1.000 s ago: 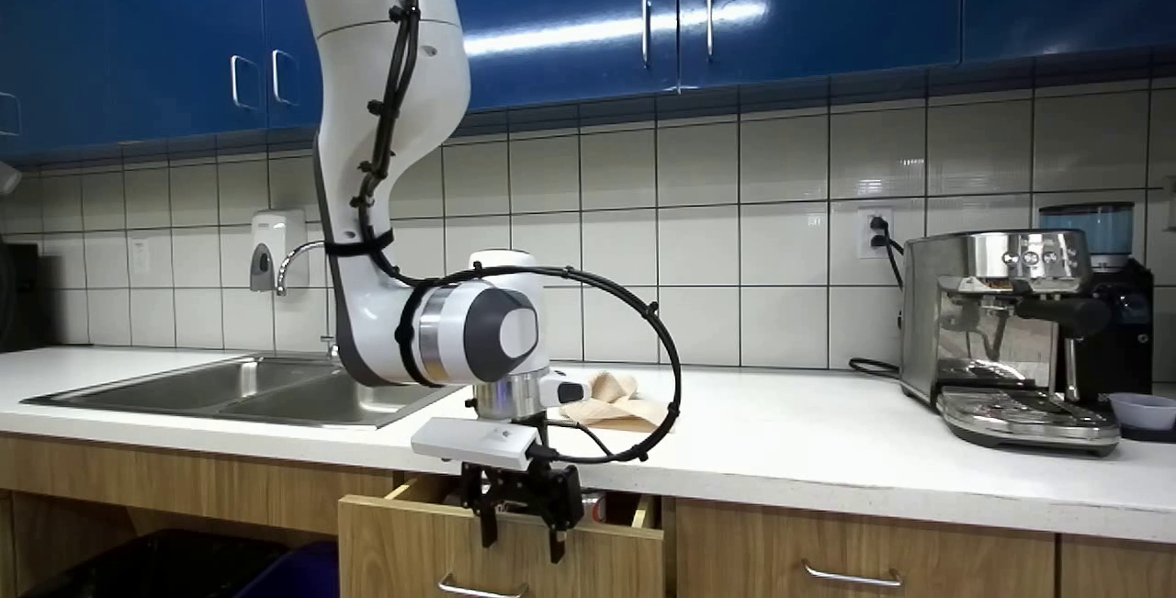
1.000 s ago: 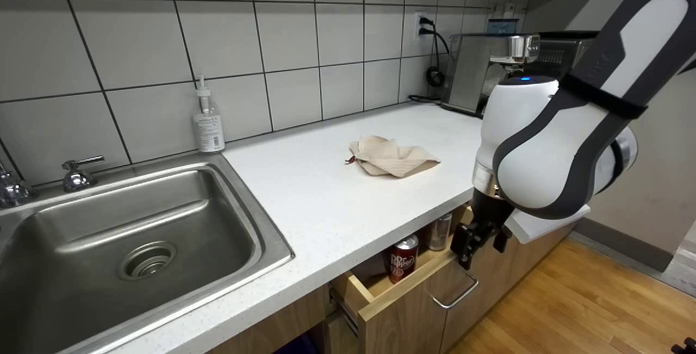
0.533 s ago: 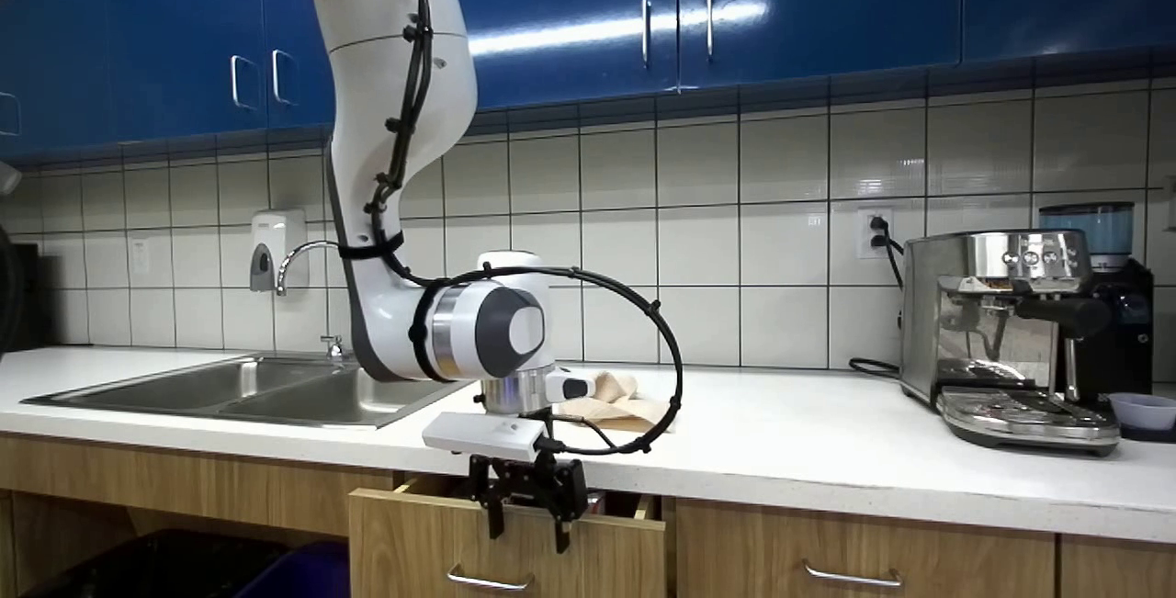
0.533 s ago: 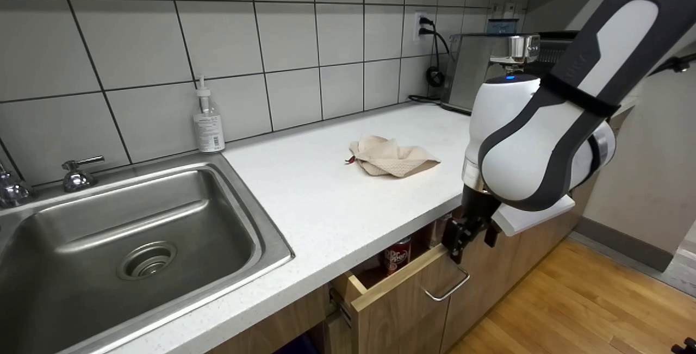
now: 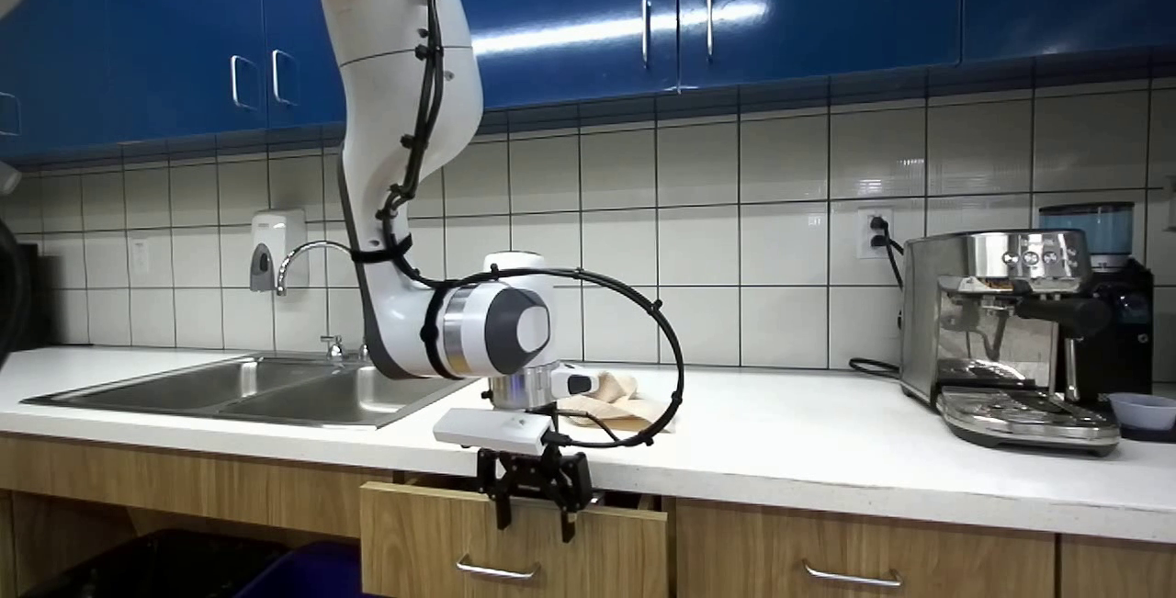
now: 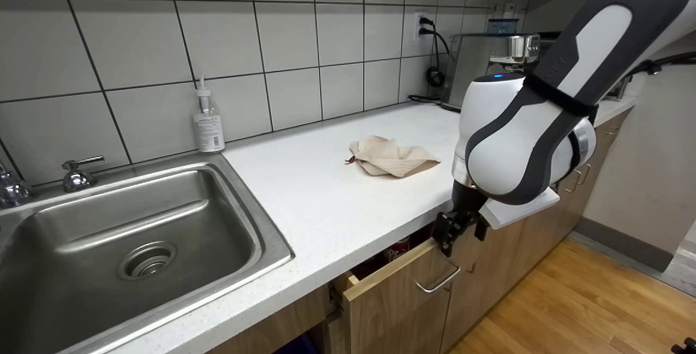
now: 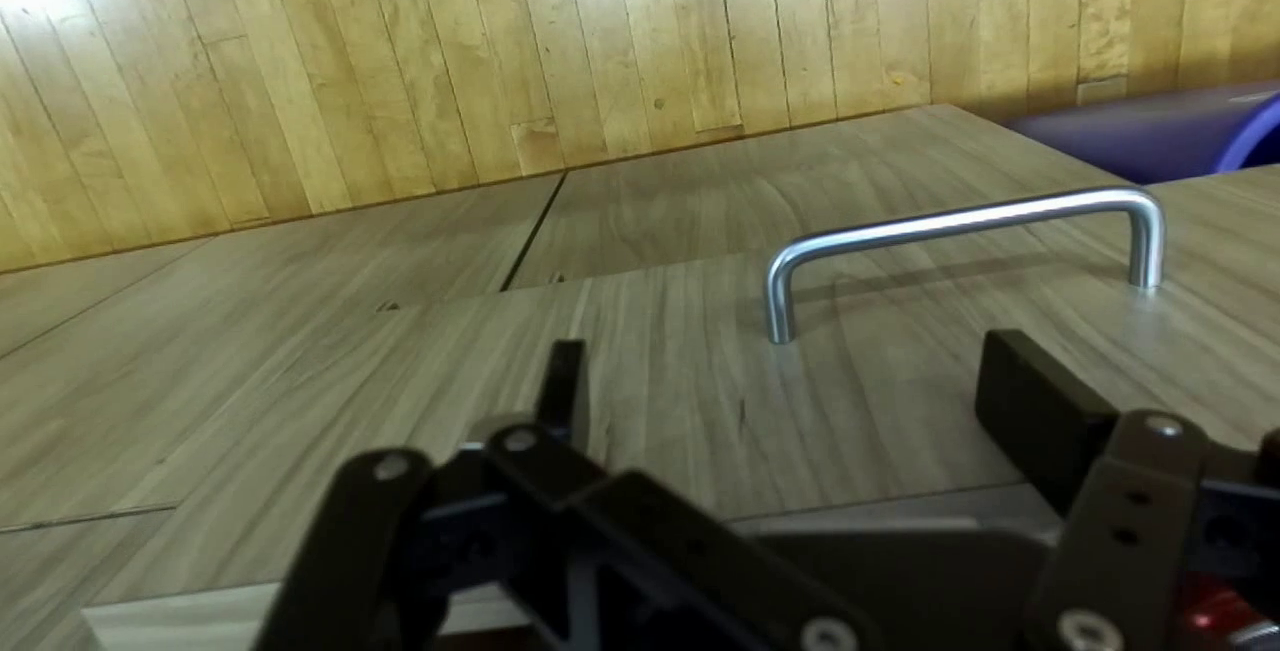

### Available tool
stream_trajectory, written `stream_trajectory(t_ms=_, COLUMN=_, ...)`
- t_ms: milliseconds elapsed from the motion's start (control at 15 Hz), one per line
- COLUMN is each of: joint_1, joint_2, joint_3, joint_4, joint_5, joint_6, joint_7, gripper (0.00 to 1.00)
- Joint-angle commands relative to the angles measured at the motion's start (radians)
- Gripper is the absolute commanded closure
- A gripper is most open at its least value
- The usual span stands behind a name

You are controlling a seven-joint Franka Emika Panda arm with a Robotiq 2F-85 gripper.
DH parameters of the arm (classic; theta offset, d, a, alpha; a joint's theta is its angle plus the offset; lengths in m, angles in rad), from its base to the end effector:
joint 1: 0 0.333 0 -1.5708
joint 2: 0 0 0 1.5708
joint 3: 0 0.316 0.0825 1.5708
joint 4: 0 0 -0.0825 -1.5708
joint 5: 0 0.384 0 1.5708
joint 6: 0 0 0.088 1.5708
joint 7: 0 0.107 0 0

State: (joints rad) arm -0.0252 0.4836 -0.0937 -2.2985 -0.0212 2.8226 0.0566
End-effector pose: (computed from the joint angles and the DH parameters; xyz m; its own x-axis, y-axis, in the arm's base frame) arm 0.5210 -0.0639 0.1417 0.9889 -0.1422 0.0441 -0.1443 -0.9883 0.0486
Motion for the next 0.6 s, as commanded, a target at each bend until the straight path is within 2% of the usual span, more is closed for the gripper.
stream_trajectory(t_ms=0, joint_1=-0.02, joint_2=0.034, joint_3=0.016, joint_4=0.067, joint_5=0.018, joint_6=-0.007, joint_7=-0.008, gripper=0.0)
stream_trajectory(t_ms=533, joint_1=-0.027, joint_2=0.024, joint_3=0.021, joint_4=0.054, joint_5=0.023, joint_6=0.002, joint_7=-0.012, gripper=0.0)
